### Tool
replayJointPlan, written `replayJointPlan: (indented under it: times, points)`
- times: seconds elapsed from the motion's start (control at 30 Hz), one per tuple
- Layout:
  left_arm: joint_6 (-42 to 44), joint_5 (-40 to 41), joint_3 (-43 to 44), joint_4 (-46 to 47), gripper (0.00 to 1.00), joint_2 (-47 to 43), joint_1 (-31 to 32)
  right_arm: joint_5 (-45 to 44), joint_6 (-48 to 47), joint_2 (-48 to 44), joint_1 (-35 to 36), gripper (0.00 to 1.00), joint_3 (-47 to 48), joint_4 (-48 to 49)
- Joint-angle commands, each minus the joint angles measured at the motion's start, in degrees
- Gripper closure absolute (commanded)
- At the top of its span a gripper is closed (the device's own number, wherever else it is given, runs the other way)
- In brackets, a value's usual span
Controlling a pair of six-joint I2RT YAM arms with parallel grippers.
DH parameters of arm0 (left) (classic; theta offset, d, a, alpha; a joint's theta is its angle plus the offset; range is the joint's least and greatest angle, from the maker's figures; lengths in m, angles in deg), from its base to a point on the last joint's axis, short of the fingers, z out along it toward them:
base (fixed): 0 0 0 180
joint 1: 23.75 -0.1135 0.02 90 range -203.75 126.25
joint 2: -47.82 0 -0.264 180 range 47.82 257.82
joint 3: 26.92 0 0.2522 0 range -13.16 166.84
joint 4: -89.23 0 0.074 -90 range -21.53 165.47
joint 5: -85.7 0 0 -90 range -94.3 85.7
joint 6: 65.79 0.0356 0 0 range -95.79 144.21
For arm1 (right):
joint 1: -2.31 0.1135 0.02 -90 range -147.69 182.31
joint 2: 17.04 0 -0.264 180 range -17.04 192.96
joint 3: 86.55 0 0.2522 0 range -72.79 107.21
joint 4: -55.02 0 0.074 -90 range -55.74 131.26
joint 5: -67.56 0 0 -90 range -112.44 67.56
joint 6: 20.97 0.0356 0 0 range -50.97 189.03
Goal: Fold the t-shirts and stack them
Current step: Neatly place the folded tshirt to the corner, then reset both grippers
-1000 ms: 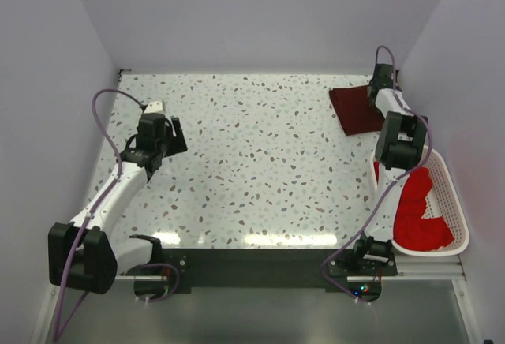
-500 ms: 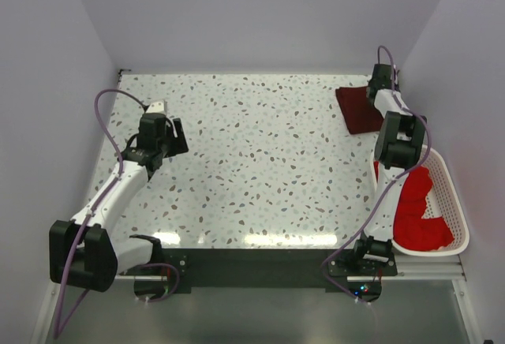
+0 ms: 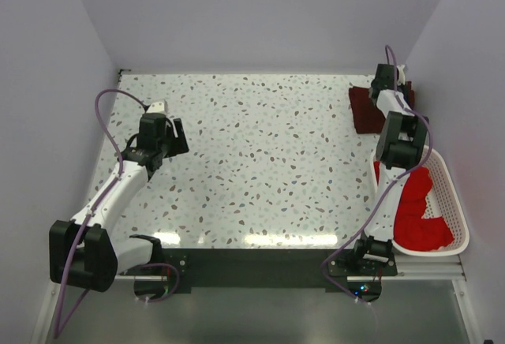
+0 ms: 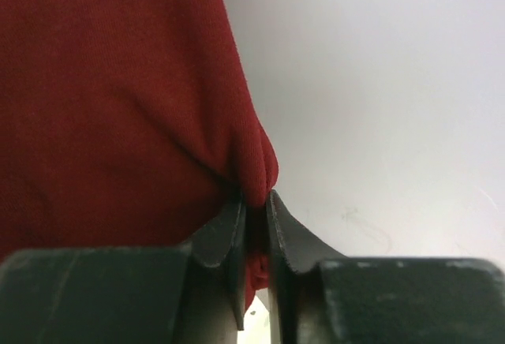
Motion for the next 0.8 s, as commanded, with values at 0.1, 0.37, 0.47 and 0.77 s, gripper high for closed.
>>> replayJointPlan:
  times: [0.1, 0.37, 0.47, 0.77]
  points:
    - [0.9, -0.5, 2.2, 1.2, 0.26, -0.8, -0.1, -3.7, 5.0, -2.0, -0.5, 0.57, 0.3, 1.1]
    - [0.9, -1.0, 1.9, 1.6, 0.26, -2.5, -0.1, 0.9, 11.6, -9.7, 3.0, 0.3, -2.8, -5.6]
    - [0.8, -1.2, 1.6, 2.0, 0.26, -3.8, -0.1, 5.1, 15.3, -13.9, 4.9, 0.25, -3.8, -9.3]
    - [0.8, -0.9, 0.3, 3.2, 0.23, -9.7, -0.1, 24.9, 27.8, -31.4, 14.0, 0.2, -9.9, -24.8]
